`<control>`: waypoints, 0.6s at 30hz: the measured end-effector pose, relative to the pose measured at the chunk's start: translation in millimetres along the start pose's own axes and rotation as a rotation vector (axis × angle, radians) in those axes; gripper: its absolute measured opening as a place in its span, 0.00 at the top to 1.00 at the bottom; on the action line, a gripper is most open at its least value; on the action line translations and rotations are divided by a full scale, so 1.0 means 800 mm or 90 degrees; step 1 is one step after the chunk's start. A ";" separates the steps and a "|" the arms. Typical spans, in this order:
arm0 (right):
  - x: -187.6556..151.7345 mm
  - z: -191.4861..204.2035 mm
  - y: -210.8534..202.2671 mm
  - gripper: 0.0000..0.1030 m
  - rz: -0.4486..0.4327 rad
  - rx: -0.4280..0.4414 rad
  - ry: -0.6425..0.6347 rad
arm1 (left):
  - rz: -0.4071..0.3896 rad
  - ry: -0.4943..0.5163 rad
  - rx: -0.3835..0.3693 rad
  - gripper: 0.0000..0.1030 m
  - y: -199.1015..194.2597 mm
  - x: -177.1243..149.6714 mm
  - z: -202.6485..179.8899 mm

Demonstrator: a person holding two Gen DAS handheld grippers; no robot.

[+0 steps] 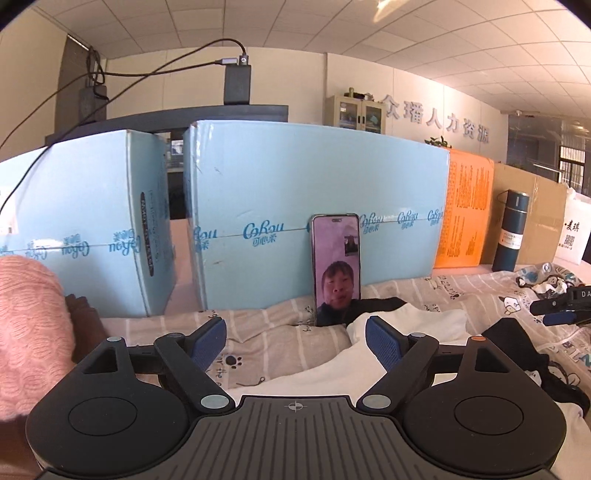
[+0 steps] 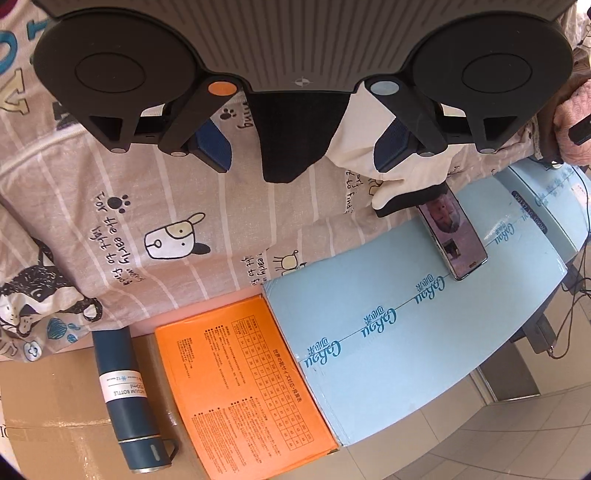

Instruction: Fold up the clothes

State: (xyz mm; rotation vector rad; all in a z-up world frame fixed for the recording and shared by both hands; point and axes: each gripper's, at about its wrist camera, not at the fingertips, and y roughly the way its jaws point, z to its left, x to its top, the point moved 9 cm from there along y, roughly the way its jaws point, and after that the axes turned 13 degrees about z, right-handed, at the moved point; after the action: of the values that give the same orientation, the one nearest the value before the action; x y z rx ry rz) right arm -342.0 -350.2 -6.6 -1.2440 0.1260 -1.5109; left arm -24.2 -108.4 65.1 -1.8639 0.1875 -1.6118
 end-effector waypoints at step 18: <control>-0.102 0.006 -0.125 0.09 -0.043 -0.019 -0.179 | -0.056 0.158 -0.087 0.06 -0.107 -0.096 -0.064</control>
State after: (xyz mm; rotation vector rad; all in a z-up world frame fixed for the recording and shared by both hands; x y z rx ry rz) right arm -418.0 -247.3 10.5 -1.4848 -0.0799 -1.3793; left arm -115.6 -22.8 50.8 -1.7889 0.3343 -1.9332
